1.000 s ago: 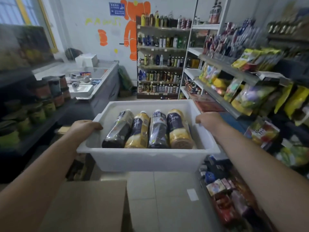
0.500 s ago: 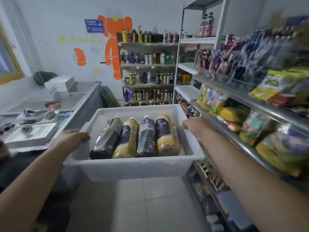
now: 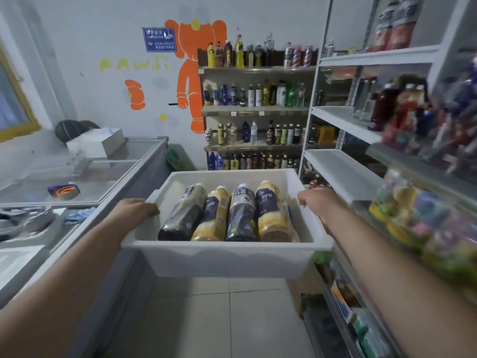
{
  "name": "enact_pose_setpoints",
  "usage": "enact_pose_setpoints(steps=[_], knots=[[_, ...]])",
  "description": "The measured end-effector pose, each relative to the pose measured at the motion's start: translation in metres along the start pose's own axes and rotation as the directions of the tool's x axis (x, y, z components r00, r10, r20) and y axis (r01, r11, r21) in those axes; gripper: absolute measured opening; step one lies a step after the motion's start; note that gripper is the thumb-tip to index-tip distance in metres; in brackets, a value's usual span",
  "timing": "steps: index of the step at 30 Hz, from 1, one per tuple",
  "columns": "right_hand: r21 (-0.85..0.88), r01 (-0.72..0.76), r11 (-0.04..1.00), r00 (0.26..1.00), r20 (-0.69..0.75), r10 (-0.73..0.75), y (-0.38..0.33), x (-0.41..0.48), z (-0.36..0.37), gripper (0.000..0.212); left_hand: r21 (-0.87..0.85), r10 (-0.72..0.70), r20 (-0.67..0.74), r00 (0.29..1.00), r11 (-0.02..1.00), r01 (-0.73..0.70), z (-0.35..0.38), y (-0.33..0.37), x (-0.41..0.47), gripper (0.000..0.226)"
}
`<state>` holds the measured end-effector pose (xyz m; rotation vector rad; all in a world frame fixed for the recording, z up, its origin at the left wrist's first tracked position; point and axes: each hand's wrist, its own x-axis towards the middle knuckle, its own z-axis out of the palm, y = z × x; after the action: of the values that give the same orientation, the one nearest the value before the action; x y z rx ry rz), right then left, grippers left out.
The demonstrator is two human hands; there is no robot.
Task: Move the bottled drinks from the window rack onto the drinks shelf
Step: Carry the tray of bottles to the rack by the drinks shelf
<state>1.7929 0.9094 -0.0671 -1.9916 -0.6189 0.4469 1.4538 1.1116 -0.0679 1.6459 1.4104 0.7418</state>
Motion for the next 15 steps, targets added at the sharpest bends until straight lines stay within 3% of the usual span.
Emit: enact_pose_setpoints(steps=[8,15], knots=[[0.023,-0.032,0.999,0.999,0.006,0.032,-0.054,0.231,0.061,0.007,-0.007,0.004,0.019,1.0,1.0,-0.004,0.078,0.069,0.227,0.004],[0.057,-0.17,0.984,0.982,-0.073,0.174,-0.066,0.433,0.129,0.012,-0.026,0.056,0.086,0.995,0.998,-0.054,0.174,0.115,0.458,0.013]])
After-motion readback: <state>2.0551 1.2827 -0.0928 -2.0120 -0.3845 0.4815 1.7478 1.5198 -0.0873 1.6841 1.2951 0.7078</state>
